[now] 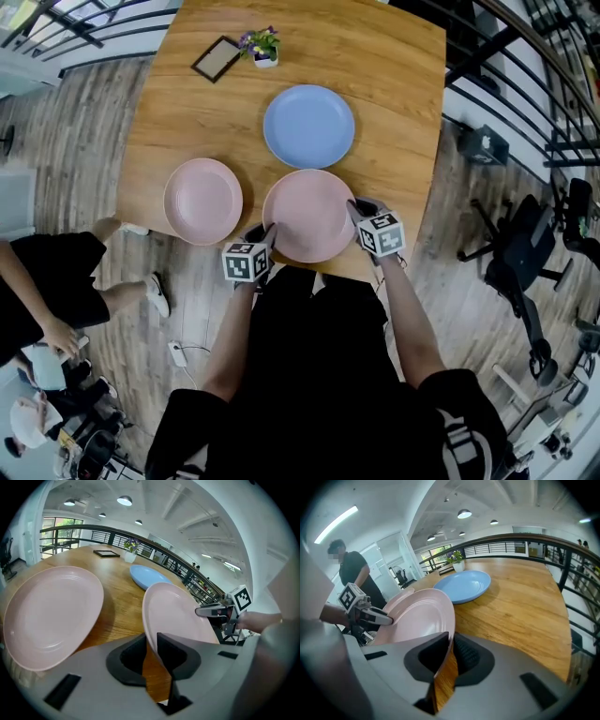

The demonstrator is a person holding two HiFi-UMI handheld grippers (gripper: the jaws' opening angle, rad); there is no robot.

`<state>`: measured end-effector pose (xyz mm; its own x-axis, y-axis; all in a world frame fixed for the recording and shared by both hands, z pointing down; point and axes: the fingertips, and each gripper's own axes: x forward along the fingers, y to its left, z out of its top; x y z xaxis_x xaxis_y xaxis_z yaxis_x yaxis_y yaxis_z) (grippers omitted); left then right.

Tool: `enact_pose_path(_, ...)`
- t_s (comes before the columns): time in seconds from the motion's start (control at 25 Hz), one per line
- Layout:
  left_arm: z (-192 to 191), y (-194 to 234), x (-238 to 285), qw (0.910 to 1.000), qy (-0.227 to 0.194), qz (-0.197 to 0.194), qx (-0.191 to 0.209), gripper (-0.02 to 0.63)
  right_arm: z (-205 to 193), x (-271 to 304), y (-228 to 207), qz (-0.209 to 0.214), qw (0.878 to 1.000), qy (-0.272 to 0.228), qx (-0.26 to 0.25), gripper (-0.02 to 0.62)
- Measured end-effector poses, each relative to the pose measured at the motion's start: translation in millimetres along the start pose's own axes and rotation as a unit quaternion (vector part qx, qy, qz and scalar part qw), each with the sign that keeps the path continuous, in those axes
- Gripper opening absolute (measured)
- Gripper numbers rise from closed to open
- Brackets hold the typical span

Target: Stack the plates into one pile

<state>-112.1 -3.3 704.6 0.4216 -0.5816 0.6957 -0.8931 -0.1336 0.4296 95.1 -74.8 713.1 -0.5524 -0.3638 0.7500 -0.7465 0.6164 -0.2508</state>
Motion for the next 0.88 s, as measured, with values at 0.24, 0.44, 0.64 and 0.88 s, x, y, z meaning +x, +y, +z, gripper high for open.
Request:
enact_pose_path(0.24,19.9,-3.4,2.3,0.9999,-0.007,-0.007,0.011,0.084,12.4,-3.6,-7.5,-0.005,1.0,-0.014,0.012,0.038)
enact_pose_path(0.44,33.0,-5.6,5.1,0.9997,-0.012,-0.009,0.017,0.083,20.9,-6.0,-13.5,-0.009,1.0,-0.022,0.021,0.038)
enact_pose_path(0.64,48.4,-5.2,12.5,0.9996,-0.017,-0.012,0.02,0.081,30.5,-5.7,-22.2,-0.017,0.999,-0.026,0.026,0.037)
enact_pose_path(0.88,75.1,-4.9,21.5,0.9992,-0.025,-0.015,0.027,0.081,50.8,-2.7,-35.1,-0.026,0.999,-0.035,0.031,0.037)
